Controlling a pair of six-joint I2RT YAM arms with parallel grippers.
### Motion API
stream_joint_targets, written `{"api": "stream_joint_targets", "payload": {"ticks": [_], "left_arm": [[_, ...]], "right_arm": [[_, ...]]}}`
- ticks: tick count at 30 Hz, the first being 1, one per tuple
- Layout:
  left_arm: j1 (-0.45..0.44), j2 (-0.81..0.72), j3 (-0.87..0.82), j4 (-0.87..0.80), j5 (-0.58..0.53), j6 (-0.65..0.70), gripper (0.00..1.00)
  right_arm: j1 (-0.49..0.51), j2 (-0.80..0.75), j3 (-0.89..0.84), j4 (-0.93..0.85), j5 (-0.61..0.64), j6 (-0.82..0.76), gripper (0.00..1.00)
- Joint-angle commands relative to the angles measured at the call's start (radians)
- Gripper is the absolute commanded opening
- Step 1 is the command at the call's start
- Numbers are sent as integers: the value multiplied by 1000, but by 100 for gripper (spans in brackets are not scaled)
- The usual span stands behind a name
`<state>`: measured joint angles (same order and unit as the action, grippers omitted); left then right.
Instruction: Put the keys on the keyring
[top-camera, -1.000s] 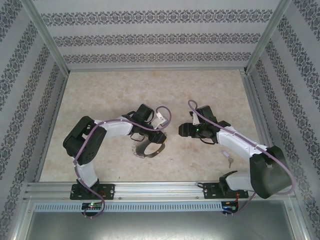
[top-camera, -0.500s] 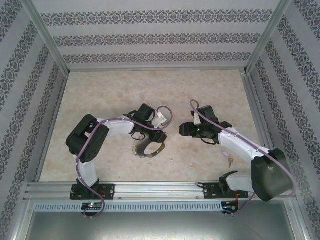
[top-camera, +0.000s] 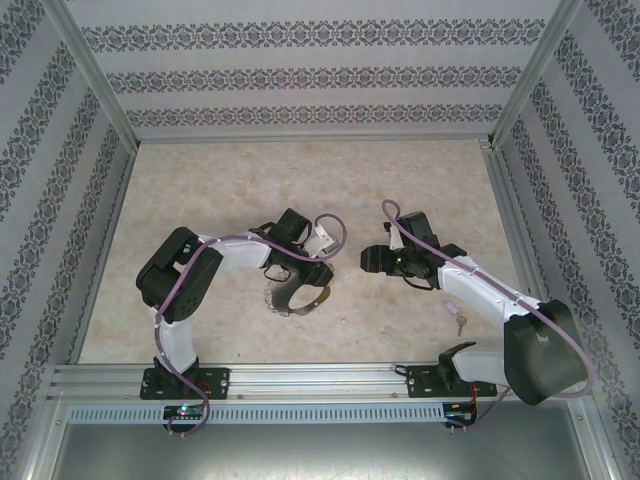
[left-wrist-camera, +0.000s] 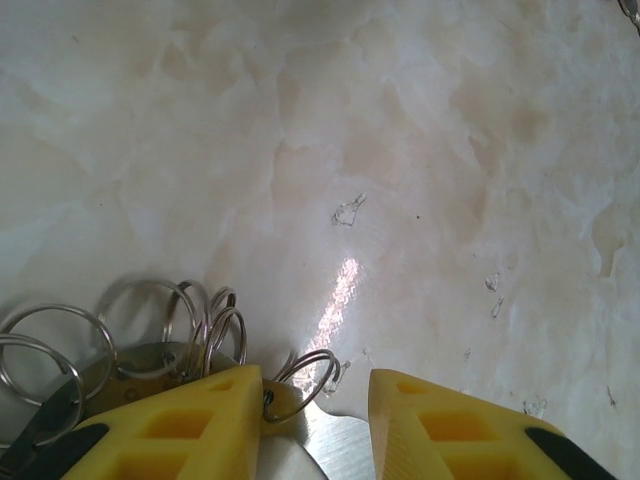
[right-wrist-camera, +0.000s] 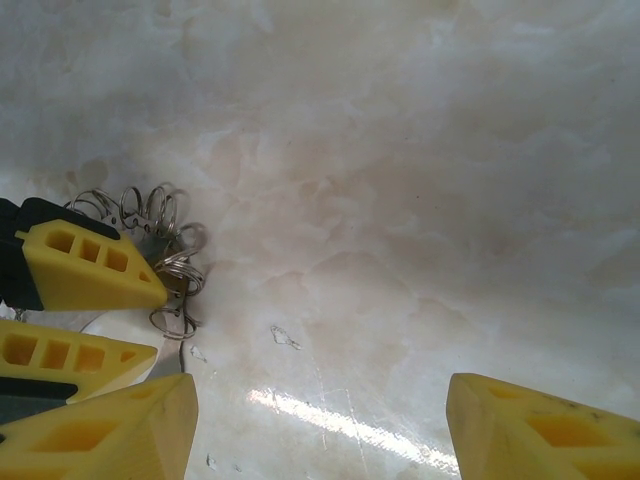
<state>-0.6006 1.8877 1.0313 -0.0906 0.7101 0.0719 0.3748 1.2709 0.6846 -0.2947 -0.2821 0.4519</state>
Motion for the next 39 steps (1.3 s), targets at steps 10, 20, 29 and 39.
{"api": "stream_joint_targets", "payload": {"ticks": [10,20,29,39], "left_arm": [[-5,-6,-56,90,-98,30,30],[-7,-4,-55,107,-91,25,12],[-7,-32,-54,110,-61,12,0],[-7,-129,-125,192,-126,-46,0]], "right_arm": [[-13,-19,-7,4,-11,22,67],[-14,-16,-3,5,-14,21,67],[-18,-16,1,0,-17,20,66],[-39,-47,13,-30,56,71,66]]}}
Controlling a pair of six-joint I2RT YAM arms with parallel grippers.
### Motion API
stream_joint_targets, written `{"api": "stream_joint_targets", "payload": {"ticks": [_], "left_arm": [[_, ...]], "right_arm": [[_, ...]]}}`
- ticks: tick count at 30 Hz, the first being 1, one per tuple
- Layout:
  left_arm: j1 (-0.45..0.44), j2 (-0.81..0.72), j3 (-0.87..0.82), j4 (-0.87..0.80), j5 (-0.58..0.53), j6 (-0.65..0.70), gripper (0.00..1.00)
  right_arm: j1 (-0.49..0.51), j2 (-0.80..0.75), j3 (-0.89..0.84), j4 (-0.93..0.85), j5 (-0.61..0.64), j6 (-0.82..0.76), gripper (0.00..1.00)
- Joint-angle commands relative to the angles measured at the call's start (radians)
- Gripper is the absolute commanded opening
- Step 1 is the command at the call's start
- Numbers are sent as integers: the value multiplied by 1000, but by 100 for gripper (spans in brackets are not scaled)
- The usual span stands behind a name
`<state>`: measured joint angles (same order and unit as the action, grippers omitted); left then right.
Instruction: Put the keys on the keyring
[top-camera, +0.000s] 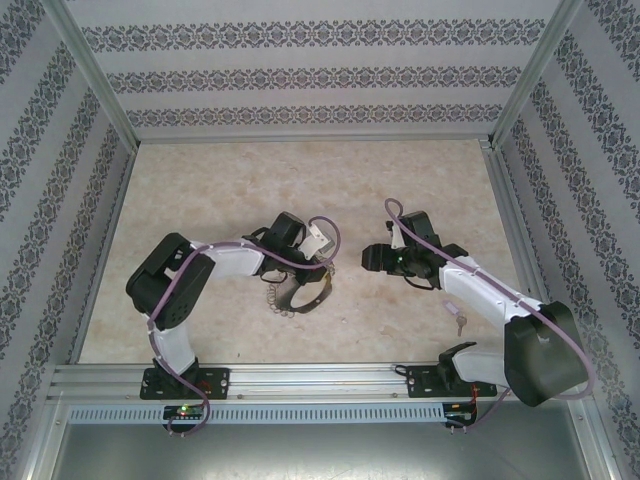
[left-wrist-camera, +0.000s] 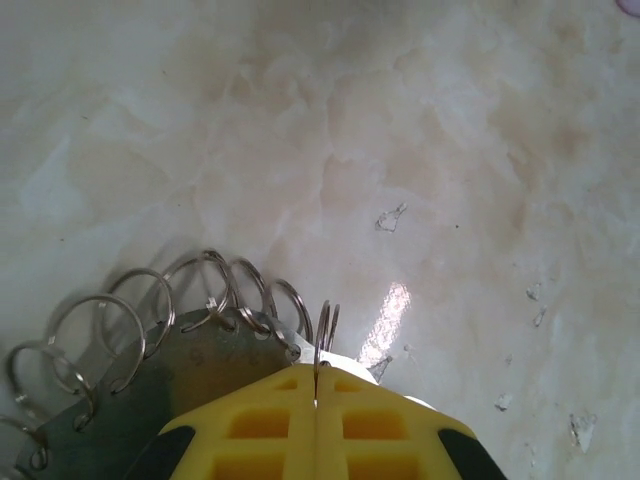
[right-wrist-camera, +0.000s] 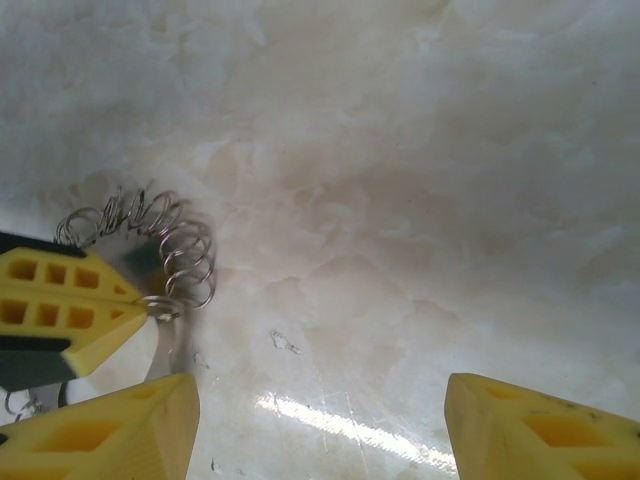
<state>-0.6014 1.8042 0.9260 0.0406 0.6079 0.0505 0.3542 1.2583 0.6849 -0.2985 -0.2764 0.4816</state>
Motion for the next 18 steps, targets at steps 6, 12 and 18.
{"api": "stream_joint_targets", "payload": {"ticks": [6,12,18], "left_arm": [[-6,-42,-23,64,-51,-26,0],[-6,-17,-13,63,-90,-39,0],[-6,11,-16,83,-124,-56,0]], "right_arm": [[-180,-163,1,-132,184,166,66],[-452,-261,-37,-251,166,259,66],[-638,-264,-45,-323,103,291,67]]}}
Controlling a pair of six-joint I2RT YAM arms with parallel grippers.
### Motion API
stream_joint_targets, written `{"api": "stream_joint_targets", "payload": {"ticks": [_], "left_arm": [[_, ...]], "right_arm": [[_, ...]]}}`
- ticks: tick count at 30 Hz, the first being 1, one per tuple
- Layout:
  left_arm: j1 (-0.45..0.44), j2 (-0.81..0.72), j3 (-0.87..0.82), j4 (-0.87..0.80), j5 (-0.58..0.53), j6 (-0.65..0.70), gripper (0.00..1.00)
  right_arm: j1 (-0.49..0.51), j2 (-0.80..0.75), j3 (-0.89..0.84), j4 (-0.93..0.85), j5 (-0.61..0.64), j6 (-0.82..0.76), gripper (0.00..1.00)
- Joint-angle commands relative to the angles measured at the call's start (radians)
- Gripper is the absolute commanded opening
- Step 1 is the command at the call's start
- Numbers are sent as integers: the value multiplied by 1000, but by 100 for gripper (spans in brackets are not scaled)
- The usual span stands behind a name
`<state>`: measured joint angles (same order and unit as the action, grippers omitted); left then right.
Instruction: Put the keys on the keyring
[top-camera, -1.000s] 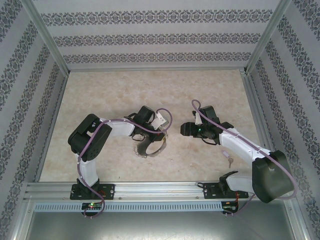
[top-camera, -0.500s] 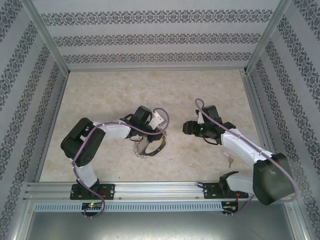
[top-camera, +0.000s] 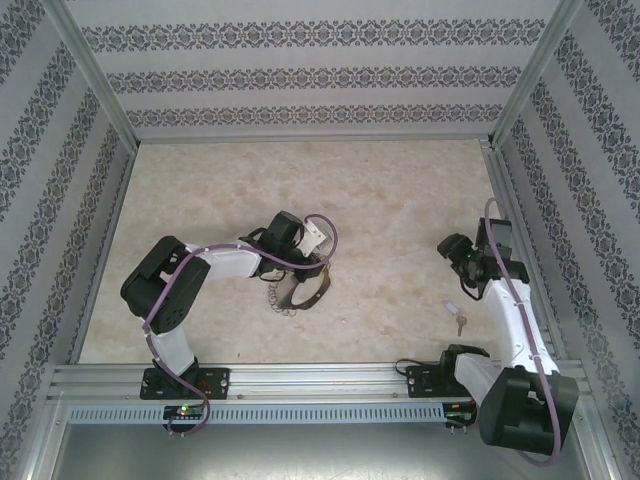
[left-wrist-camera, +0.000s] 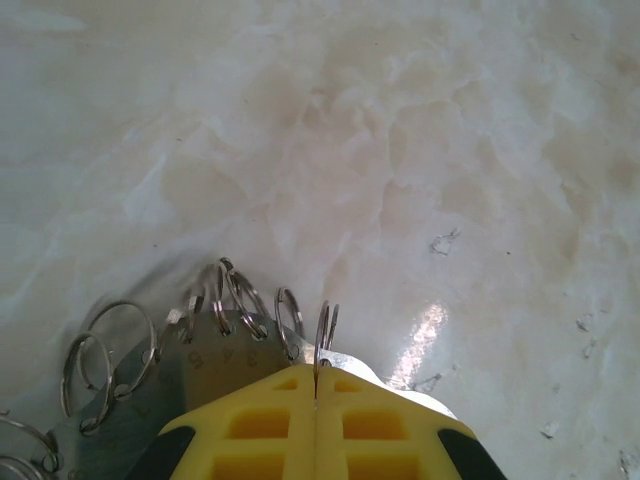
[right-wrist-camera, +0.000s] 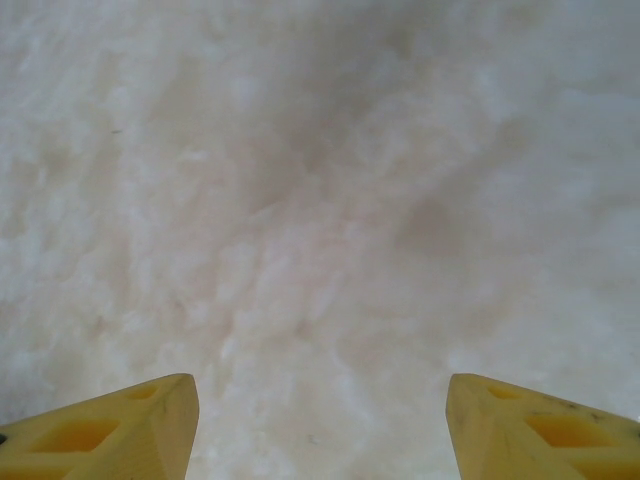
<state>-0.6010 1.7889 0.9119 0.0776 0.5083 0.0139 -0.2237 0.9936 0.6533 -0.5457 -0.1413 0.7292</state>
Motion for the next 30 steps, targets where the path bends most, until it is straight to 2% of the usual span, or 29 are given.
{"api": "stream_joint_targets", "payload": {"ticks": [1,5,11,16,22,30], "left_arm": [[-7,35,-1,56,-20,-26,0],[-7,68,-1,99,2,-55,0],[-8,112,5,167,25,-77,0],[-8,132,24,163,41,-62,0],[-8,126,26,173,43,-66,0],[-8,125,14,207,49,-91,0]], "right_arm": [[-99,6,-16,-79,-49,47,67],[-203,47,-20,-102,-126,43,67],[-211,69,-75,-139,-147,108,66],[-154,68,-110,-128,-92,192,66],[-70,139,-99,-96,-36,234,67],[16,263,-93,5,-73,288,67]]}}
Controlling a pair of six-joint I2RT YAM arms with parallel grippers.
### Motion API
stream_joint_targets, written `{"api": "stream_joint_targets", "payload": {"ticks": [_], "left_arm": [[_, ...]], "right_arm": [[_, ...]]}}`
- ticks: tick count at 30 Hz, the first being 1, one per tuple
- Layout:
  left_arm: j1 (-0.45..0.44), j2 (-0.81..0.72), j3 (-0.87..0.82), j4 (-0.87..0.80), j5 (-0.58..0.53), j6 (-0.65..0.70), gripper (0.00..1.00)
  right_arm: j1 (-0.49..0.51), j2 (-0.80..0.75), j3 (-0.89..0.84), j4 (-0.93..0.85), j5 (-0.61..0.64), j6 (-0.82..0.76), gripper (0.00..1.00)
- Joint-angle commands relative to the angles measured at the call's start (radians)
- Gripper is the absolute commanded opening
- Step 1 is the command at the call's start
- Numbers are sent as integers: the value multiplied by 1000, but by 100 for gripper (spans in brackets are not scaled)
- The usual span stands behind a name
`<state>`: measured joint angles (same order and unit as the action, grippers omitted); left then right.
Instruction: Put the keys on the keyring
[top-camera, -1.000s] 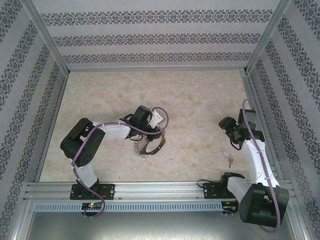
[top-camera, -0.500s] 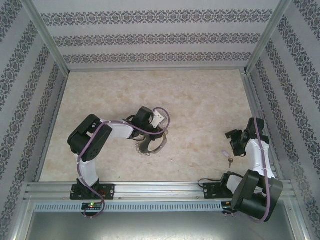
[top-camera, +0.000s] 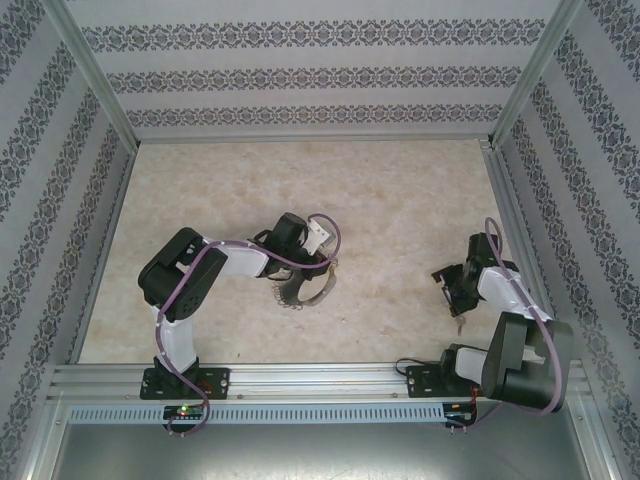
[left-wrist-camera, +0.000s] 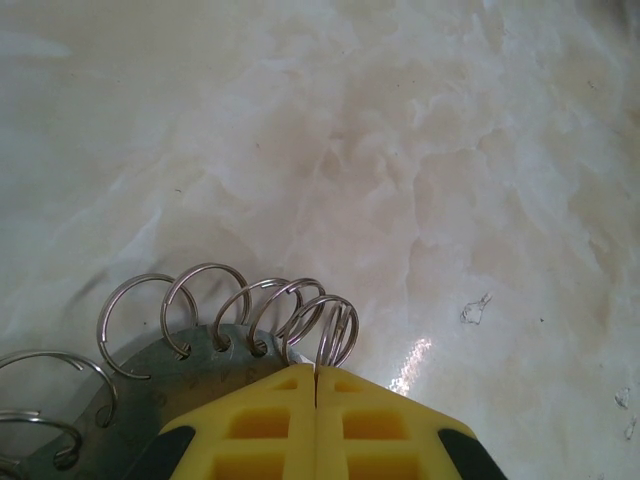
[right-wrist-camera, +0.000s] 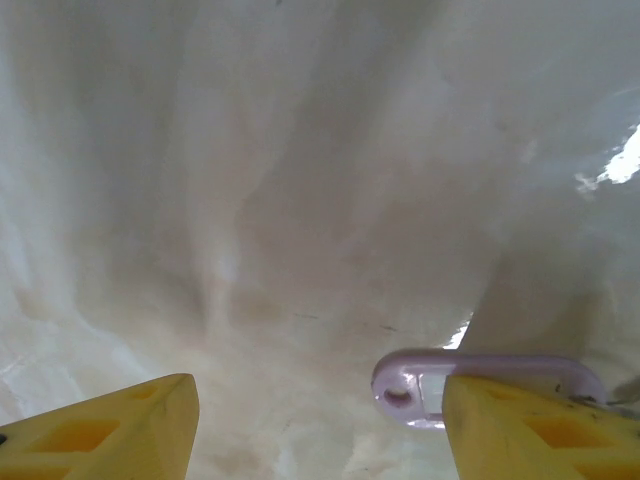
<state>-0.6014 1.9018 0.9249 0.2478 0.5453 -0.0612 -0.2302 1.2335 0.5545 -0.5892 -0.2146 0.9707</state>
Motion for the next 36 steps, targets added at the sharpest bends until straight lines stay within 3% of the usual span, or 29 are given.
{"api": "stream_joint_targets", "payload": {"ticks": [1,8,18,21,28,36], "left_arm": [[-9,13,1,39,11,-17,0],[-9,20,8,39,13,-23,0],[-15,9,14,31,8,-22,0],[-16,4,14,25,4,-20,0],[-17,6,12,42,13,-30,0],[-20,9,16,21,19,-20,0]], "right_arm": [[35,32,7,63,-1,55,67],[135,131,45,163,-30,119,67],[372,367,249,325,-84,216,65],[405,333,303,319,-71,195,64],[372,121,327,122,97,23,65],[300,133,238,150,31,-81,55]]}}
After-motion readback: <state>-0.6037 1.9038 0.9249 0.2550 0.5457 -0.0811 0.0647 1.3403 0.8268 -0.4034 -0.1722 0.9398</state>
